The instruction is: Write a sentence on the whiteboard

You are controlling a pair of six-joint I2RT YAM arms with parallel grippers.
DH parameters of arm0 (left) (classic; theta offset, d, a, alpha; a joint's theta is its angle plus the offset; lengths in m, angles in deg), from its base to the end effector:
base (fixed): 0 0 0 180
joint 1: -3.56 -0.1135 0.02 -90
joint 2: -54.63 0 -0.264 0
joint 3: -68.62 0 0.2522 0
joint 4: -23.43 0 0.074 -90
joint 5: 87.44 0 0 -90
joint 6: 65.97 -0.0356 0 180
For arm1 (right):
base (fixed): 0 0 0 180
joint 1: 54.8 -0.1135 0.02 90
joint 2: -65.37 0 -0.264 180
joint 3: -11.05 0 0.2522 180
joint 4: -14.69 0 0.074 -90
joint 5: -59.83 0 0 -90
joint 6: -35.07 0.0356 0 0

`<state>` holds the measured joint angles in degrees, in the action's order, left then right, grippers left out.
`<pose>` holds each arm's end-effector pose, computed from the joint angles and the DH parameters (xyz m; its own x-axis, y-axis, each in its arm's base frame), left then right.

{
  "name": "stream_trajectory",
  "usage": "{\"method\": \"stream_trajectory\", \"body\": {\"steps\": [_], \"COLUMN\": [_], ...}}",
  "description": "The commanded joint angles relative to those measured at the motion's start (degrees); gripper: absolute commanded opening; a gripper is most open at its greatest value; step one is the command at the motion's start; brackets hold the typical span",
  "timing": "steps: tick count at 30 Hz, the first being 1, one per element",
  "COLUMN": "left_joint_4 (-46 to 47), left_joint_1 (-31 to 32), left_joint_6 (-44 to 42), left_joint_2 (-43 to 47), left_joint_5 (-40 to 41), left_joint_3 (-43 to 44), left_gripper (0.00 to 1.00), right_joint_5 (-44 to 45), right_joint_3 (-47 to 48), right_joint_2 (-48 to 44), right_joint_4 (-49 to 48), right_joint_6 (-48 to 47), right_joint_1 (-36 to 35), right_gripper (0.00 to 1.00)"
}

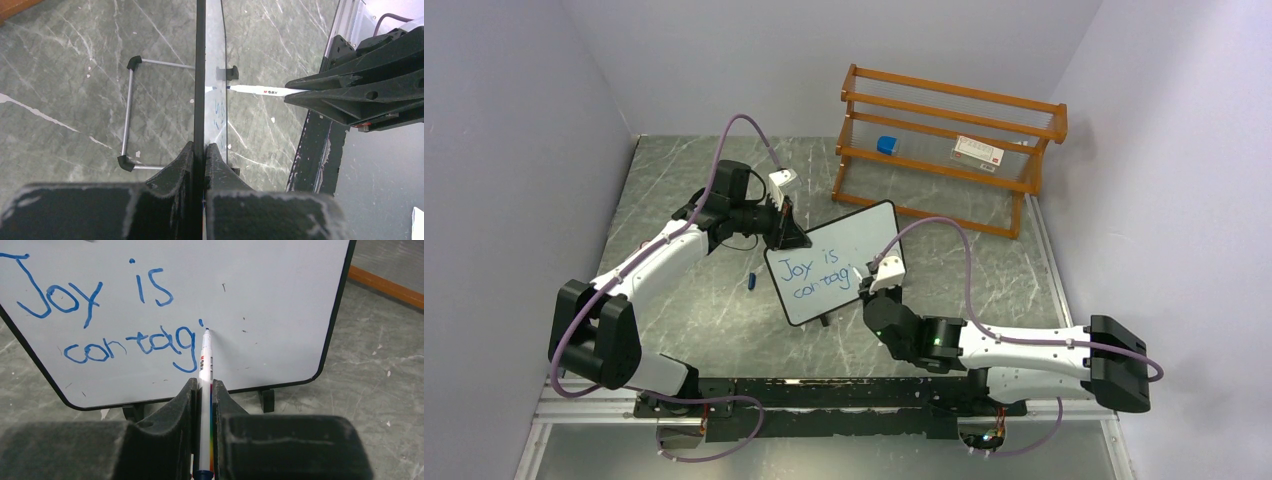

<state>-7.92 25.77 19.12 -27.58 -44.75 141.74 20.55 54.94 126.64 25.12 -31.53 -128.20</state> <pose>0.2752 -0.1406 0.2716 -0.5321 0.2799 -0.7991 0.8228 0.3937 -0.4099 0.0890 0.2022 0.2246 -0.2856 -0.0779 -0.9552 -0.3244 0.9457 0.0198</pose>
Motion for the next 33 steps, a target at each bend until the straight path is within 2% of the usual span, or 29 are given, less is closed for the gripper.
{"method": "stream_trajectory", "body": {"steps": [1,21,33], "left_joint_4": [-3.86,-3.69,-3.68], "left_joint_1": [-0.16,-0.16,-0.17], "left_joint_6": [-4.22,-4.05,-4.06], "left_joint_2": [-2.31,-2.41,-2.41], "left_joint_5": [8.79,8.07,7.89], "left_joint_3": [-0.65,-0.55,-0.65], "left_gripper": [0.05,0.05,0.05], "right_joint_5": [0.5,0.86,-0.31], "right_joint_3": [-1.34,-1.09,-1.19], "right_joint_2": [-1.35,0.94,2.76], "right_joint_4": [1.58,-3.17,0.79], "right_joint_6": [1.93,0.52,3.5], "right_joint_1": [0.35,0.28,0.35], "right_gripper": [0.0,0.0,0.0]}}
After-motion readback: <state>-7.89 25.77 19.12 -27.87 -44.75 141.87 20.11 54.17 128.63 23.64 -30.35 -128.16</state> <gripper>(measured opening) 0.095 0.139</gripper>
